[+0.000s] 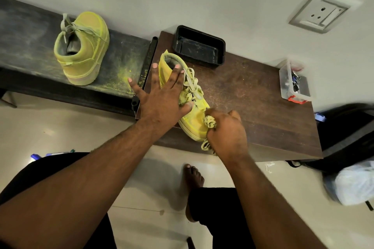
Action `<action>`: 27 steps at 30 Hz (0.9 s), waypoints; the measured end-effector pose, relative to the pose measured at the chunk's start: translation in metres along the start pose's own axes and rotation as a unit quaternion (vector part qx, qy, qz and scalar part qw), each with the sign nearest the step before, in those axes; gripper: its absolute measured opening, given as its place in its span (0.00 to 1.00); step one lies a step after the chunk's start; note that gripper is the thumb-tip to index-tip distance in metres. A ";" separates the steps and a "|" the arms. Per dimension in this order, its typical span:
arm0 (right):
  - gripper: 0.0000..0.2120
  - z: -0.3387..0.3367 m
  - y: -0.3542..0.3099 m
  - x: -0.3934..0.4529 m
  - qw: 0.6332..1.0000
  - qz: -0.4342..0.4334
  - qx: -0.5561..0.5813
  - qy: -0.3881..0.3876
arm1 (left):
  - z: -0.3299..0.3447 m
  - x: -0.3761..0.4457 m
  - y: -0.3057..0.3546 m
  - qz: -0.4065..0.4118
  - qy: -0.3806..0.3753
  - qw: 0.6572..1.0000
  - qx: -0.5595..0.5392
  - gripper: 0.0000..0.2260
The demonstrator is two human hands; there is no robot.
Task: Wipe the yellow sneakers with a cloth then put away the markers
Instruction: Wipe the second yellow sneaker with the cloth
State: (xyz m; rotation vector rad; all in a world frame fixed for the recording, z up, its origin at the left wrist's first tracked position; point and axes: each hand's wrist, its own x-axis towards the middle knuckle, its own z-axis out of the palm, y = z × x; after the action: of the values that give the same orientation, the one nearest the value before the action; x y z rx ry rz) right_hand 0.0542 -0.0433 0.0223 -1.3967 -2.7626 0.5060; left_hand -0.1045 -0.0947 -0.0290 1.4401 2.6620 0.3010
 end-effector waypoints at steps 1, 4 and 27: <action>0.24 0.003 0.004 0.010 1.000 0.014 0.007 0.015 | -0.001 0.000 0.000 -0.002 0.000 1.000 0.001 0.39; 0.19 0.004 0.018 0.040 0.992 0.089 0.046 0.077 | -0.001 -0.001 0.000 -0.002 -0.005 1.000 -0.002 0.39; 0.10 -0.005 0.002 -0.050 0.917 0.243 0.292 0.122 | 0.003 -0.002 -0.006 0.012 0.009 1.000 0.000 0.38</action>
State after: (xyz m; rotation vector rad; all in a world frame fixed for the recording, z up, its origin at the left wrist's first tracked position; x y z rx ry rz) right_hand 0.0867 -0.0795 0.0337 -1.7919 -1.8230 0.9809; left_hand -0.1083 -0.0990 -0.0329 1.4767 2.6616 0.3171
